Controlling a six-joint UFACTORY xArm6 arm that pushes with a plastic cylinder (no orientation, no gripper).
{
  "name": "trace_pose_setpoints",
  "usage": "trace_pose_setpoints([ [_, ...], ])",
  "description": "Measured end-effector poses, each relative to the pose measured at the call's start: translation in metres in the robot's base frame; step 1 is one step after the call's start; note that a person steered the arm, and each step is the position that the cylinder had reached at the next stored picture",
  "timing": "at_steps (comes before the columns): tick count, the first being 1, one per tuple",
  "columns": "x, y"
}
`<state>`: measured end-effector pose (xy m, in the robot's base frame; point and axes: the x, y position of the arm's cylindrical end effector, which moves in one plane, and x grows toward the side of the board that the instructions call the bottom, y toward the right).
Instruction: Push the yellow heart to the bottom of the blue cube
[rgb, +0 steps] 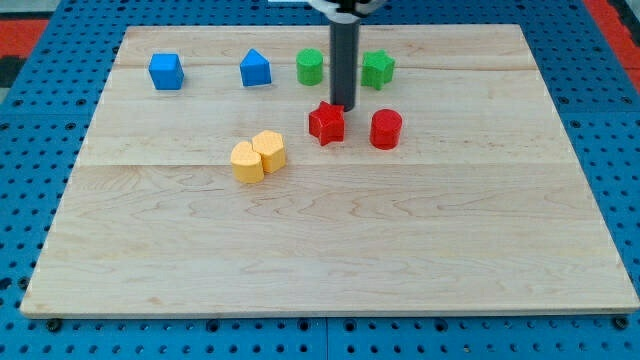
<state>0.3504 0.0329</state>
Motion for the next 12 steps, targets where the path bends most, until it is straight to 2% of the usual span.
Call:
trace_pose_setpoints([
  [2, 0.014, -0.014],
  [3, 0.002, 0.002],
  [5, -0.032, -0.104],
  [6, 0.007, -0.153],
  [7, 0.04, -0.239],
  [8, 0.123, -0.238],
  [9, 0.159, -0.133],
  [10, 0.141, -0.053],
  [11, 0.104, -0.042],
  [12, 0.102, -0.097],
])
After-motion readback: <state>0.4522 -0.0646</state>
